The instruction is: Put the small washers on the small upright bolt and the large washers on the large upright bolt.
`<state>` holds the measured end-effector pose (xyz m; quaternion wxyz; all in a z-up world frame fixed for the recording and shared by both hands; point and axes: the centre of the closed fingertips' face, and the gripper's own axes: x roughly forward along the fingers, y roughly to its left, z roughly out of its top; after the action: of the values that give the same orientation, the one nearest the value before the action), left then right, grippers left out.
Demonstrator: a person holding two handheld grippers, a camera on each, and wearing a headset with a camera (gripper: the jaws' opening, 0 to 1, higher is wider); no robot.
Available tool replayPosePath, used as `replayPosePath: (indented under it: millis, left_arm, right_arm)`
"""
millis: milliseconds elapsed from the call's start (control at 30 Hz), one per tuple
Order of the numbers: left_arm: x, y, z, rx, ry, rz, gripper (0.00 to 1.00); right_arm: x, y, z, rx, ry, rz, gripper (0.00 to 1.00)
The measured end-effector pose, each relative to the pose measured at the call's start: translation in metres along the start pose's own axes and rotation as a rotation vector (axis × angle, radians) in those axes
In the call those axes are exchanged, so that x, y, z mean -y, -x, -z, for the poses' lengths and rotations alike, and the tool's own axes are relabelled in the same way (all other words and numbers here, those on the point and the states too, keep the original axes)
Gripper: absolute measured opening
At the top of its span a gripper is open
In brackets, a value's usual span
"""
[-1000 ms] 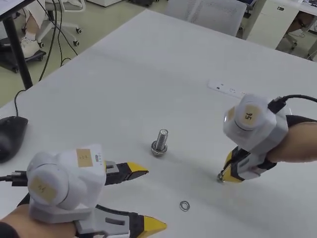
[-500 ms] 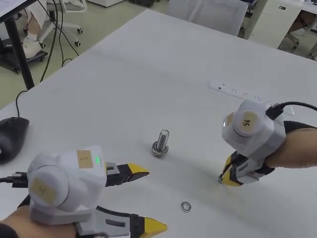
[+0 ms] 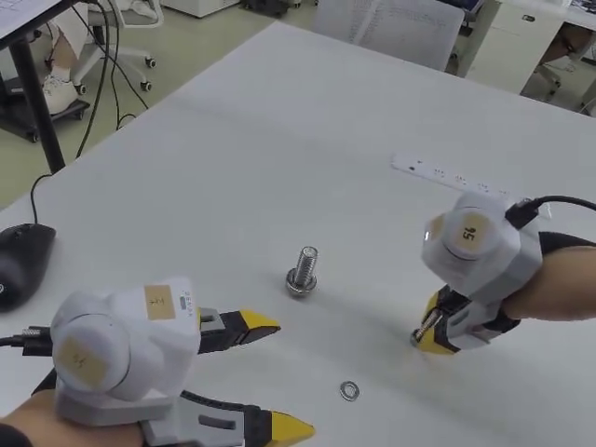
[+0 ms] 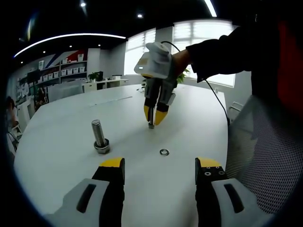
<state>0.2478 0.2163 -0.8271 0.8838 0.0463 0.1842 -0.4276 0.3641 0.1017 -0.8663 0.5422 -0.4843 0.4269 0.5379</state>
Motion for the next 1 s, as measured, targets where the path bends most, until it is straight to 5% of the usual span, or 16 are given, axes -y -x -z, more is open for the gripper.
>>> replayPosePath:
  millis: [600, 1000]
  left_arm:
    - [0.000, -0.003, -0.003, -0.001, -0.007, 0.004, 0.59]
    - [0.000, -0.003, -0.007, 0.008, -0.014, 0.003, 0.59]
  right_arm:
    - [-0.010, 0.006, 0.025, -0.009, -0.056, 0.002, 0.20]
    - [-0.032, 0.009, 0.024, 0.003, -0.065, -0.011, 0.20]
